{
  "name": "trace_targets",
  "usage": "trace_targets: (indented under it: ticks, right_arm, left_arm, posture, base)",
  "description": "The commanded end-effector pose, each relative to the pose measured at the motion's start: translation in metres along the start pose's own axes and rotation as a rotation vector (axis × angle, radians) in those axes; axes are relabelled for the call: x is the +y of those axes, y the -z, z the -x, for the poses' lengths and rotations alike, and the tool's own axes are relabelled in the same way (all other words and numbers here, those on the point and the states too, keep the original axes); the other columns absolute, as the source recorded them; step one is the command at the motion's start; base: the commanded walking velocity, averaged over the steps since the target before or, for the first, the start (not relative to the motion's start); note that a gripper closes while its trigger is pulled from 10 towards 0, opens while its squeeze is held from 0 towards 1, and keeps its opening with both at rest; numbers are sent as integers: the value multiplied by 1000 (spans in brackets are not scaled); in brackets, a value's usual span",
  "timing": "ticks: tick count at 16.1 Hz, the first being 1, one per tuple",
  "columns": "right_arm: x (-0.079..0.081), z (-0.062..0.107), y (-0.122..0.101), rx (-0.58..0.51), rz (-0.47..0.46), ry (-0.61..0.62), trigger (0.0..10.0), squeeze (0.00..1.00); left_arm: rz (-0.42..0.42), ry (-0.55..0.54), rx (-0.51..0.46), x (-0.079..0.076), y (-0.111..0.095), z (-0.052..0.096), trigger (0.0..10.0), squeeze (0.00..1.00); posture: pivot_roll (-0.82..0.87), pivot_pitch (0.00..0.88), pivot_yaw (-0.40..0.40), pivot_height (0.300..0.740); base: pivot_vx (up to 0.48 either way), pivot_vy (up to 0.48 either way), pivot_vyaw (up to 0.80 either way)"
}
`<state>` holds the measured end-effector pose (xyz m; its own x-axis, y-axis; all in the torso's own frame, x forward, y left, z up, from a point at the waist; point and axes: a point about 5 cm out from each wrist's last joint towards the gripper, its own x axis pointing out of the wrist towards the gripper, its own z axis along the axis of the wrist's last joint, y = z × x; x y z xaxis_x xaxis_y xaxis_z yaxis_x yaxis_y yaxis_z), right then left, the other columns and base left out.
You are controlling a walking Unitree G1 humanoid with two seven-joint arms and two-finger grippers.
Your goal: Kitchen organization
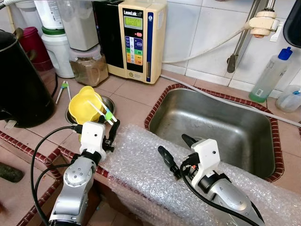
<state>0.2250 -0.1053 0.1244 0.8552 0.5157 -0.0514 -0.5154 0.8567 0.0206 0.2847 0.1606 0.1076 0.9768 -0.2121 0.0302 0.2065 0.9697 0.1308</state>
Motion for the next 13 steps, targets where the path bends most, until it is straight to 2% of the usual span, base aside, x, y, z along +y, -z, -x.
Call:
trace_targets:
  ticks: [1,6,9,13]
  right_arm:
    - [1,-2,-3,-17,10,-13,10000,0]
    - [0,-3,-5,-26,8,-10,10000,0]
    - [0,-2,-5,-31,7,-6,10000,0]
    - [0,-3,-4,-29,6,-12,10000,0]
  left_arm:
    - [-10,-5,-21,2,-4,2,0,0]
    - [-29,19,-40,-1,-8,4,0,0]
    - [-114,21,-125,-1,-29,9,0,0]
    - [-193,16,-153,-1,-40,12,0,0]
  posture:
    - [25,13,-5,740]
    - [24,12,-3,740]
    - [24,12,-2,740]
    - [28,12,-3,740]
  base:
    - [0,0,0]
    - [0,0,0]
    - [0,0,0]
    - [0,0,0]
